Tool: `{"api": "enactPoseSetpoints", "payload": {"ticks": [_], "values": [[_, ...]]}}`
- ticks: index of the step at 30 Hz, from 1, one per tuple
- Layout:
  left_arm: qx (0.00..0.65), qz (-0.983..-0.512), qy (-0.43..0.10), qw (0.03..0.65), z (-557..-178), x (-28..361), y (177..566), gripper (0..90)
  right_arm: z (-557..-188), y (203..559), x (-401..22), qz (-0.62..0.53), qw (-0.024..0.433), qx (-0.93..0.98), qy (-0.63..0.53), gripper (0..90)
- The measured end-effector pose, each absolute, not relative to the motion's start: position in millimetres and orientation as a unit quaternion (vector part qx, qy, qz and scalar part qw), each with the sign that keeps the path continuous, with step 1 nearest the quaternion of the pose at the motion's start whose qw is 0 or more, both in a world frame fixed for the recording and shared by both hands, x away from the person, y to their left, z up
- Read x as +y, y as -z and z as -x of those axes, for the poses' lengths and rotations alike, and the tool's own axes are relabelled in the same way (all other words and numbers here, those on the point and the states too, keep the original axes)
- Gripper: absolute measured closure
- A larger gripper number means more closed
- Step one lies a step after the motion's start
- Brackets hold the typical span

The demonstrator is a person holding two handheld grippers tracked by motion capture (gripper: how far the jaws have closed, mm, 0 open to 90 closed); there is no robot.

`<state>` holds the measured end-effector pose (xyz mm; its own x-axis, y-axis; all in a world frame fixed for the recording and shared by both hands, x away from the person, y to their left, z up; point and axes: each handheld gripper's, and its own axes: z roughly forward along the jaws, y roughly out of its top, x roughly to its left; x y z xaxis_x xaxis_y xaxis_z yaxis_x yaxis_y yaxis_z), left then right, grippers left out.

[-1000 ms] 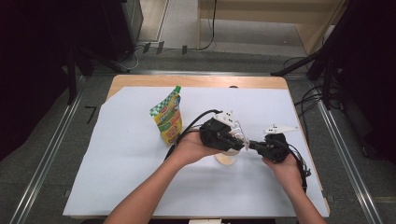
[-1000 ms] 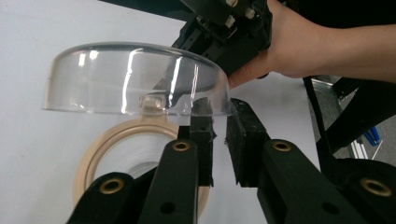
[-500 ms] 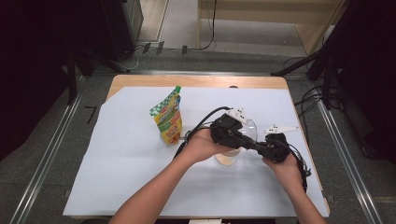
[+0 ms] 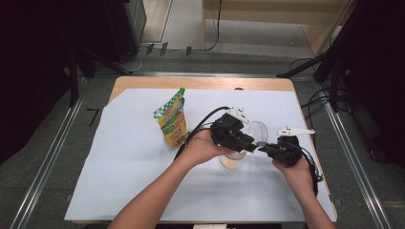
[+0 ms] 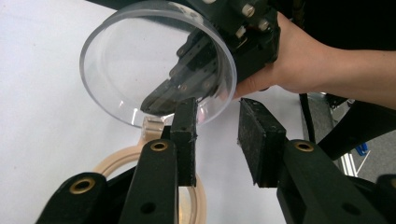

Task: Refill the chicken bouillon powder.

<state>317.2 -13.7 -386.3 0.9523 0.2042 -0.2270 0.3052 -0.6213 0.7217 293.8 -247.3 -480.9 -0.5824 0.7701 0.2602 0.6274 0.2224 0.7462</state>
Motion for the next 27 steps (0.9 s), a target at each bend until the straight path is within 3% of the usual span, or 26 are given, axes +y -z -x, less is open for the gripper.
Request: {"api": "enactPoseSetpoints", "payload": {"ticks": [13,27], "values": [[0.159,-0.89,0.057,0.424,-310.6,16.0,380.2,67.1,-264.2,470.3,-255.4,-0.445,0.086,0.772,-0.444,79.4],[0.196,-0.885,0.066,0.417,-304.9,55.1,397.1,50.6,-239.9,476.7,-237.1,-0.42,0.069,0.788,-0.445,64.1]]}}
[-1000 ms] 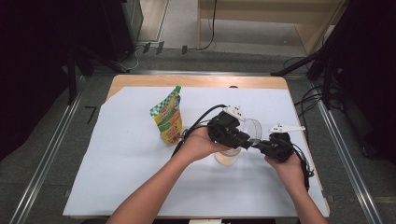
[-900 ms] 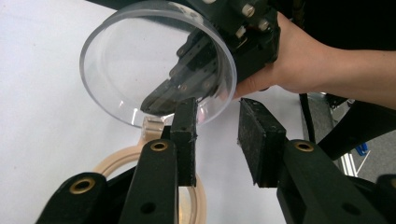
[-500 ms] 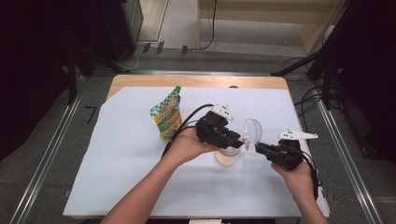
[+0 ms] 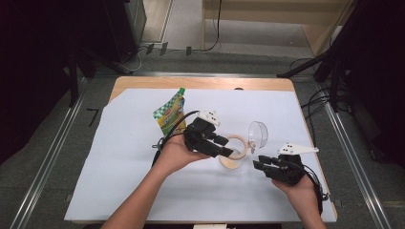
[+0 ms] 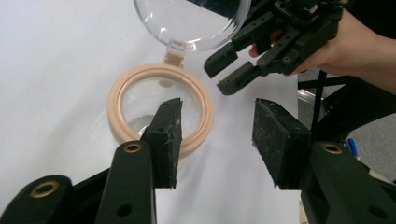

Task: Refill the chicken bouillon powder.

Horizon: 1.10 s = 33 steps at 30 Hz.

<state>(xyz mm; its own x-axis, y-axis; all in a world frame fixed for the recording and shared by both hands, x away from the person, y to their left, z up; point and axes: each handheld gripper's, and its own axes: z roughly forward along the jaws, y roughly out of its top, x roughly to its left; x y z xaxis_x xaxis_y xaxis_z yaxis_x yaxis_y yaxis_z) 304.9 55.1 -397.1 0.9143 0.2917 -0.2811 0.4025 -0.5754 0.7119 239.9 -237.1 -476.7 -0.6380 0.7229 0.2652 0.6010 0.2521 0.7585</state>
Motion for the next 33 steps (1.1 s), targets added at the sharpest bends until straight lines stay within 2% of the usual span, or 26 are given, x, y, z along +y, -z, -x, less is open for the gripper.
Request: {"api": "enactPoseSetpoints", "payload": {"ticks": [13,33], "values": [[0.236,-0.874,0.049,0.422,-302.1,96.2,401.8,45.9,-231.0,481.5,-212.8,-0.374,0.056,0.81,-0.448,53.8],[0.285,-0.857,0.017,0.428,-306.1,153.2,395.3,45.0,-230.6,483.7,-199.6,-0.35,0.044,0.827,-0.437,51.6]]}}
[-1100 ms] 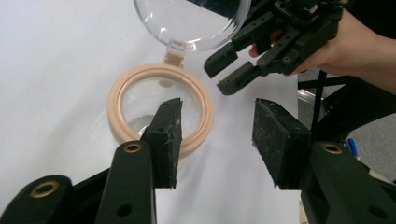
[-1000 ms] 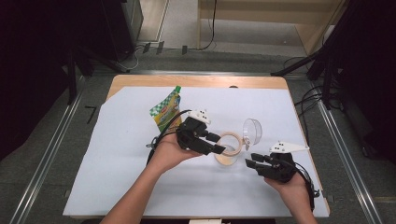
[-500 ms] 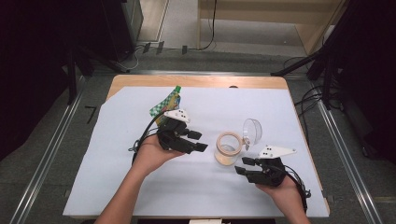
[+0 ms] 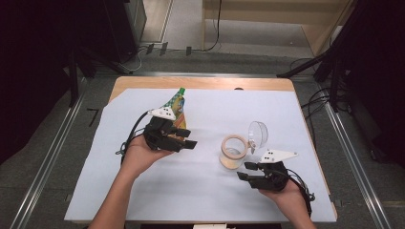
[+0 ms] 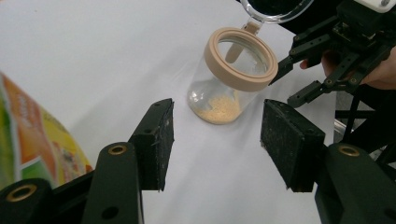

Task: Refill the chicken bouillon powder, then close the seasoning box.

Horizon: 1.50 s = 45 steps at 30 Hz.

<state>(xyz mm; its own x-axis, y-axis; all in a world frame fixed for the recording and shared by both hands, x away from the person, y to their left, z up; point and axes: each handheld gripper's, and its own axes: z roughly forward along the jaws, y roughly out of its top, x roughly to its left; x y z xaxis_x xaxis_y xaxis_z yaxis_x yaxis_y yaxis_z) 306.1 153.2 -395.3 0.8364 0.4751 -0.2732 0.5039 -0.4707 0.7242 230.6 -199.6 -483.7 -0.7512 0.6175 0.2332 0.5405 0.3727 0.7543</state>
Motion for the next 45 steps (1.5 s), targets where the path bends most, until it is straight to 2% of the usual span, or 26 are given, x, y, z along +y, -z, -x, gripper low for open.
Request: {"api": "enactPoseSetpoints", "payload": {"ticks": [23,34,45], "values": [[0.318,-0.848,0.006,0.425,-284.7,196.6,386.1,45.9,-234.1,482.9,-188.0,-0.33,0.033,0.835,-0.439,52.5],[0.348,-0.836,-0.021,0.424,-281.2,223.0,387.7,46.1,-234.0,482.4,-180.3,-0.313,0.026,0.843,-0.438,52.7],[0.381,-0.821,-0.041,0.424,-301.7,213.3,394.5,46.0,-233.0,484.2,-173.8,-0.304,0.02,0.847,-0.436,52.1]]}}
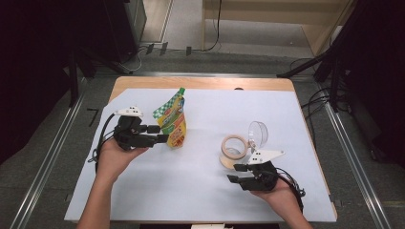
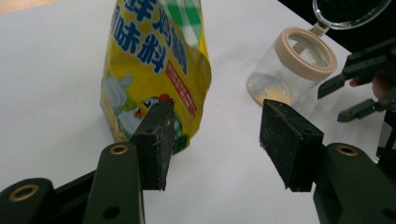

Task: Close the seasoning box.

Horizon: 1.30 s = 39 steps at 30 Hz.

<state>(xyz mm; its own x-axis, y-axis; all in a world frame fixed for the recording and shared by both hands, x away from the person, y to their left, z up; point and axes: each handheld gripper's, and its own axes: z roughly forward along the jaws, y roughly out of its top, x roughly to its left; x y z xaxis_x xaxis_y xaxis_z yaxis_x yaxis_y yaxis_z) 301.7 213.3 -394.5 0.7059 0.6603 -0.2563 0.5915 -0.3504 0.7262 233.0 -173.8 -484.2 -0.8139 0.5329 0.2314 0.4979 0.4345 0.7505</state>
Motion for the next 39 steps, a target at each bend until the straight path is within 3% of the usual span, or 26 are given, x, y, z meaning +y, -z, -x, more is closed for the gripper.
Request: {"api": "enactPoseSetpoints", "payload": {"ticks": [6,13,24,39], "values": [[0.388,-0.818,-0.056,0.42,-312.4,200.3,399.4,50.9,-231.4,485.5,-166.9,-0.297,0.017,0.849,-0.436,51.7],[0.406,-0.809,-0.072,0.419,-316.6,190.7,405.7,62.9,-229.2,487.2,-156.4,-0.29,0.015,0.851,-0.438,50.8],[0.422,-0.8,-0.081,0.418,-319.7,194.1,409.6,89.8,-228.0,488.0,-139.3,-0.292,0.021,0.84,-0.457,50.3],[0.387,-0.81,-0.04,0.439,-306.1,194.1,380.4,90.0,-233.1,500.6,-105.8,-0.284,0.029,0.844,-0.455,48.5]]}}
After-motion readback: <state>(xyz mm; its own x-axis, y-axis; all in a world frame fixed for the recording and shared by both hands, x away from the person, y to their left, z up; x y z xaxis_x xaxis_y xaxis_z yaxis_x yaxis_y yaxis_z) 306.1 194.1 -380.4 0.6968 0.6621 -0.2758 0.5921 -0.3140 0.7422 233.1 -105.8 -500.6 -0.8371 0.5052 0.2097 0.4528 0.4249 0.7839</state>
